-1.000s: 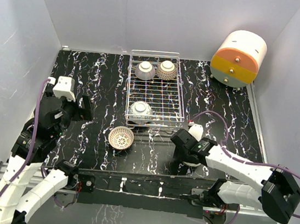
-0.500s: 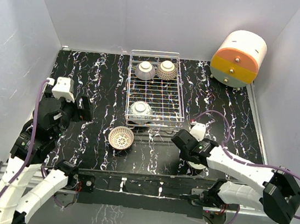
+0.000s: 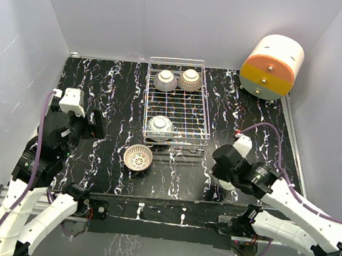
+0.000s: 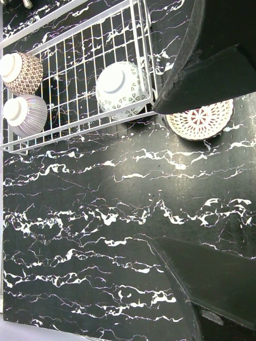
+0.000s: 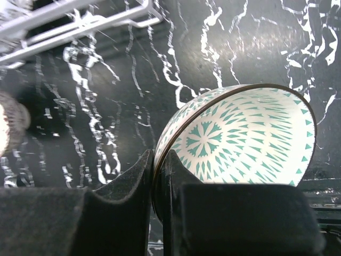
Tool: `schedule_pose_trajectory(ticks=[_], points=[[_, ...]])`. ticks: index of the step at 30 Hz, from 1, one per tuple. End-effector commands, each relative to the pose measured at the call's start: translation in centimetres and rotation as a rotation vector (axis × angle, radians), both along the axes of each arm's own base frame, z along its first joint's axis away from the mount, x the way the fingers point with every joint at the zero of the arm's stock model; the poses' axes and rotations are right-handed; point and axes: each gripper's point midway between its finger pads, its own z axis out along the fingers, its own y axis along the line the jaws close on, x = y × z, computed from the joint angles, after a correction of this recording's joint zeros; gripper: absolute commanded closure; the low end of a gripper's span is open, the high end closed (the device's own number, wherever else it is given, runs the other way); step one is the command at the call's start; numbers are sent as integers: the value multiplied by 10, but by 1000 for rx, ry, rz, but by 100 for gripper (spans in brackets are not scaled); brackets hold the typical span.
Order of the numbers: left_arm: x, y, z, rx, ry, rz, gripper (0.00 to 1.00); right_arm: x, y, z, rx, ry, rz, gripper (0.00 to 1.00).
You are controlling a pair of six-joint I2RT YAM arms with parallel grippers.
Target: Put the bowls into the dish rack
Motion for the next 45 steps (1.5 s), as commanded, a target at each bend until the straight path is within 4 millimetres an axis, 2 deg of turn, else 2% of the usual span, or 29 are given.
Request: schedule_pose_trajectory(ticks=[1,5,9,13,16,19,22,26,27,29,30,34,37,40,45], points=[[-2,-1,1,-5,-9,-6,3,20,7,62,104,-162,-29,92],[-4,0,4,-1,-14,-8,3,37,23,114,157,-264,5,92],[-6,1,10,-6,-29,-6,3,67,47,174,144,-397,68,92],[-8,2,12,-12,-38,-4,3,106,85,230,148,-552,148,92],[-11,5,14,-12,-45,5,3,137,116,265,237,-650,219,92],[-14,7,17,-14,-52,7,3,170,141,287,386,-714,296,92],[-18,9,21,-13,-58,12,3,203,159,287,570,-709,383,92],[-24,14,27,-8,-71,21,3,240,183,273,749,-653,492,92],[-26,16,28,-6,-71,25,3,251,192,260,780,-621,509,92],[-28,18,30,-5,-73,34,3,264,204,247,852,-587,527,92],[-29,19,30,-5,-75,39,3,272,211,232,885,-555,532,92],[-33,23,32,-12,-83,55,3,282,230,203,1065,-481,575,92],[-34,25,32,-10,-82,64,3,284,237,187,1194,-443,582,92],[-34,26,32,-2,-80,68,3,293,239,164,1217,-424,541,92],[-35,28,29,12,-71,74,3,306,242,143,1244,-417,509,92]])
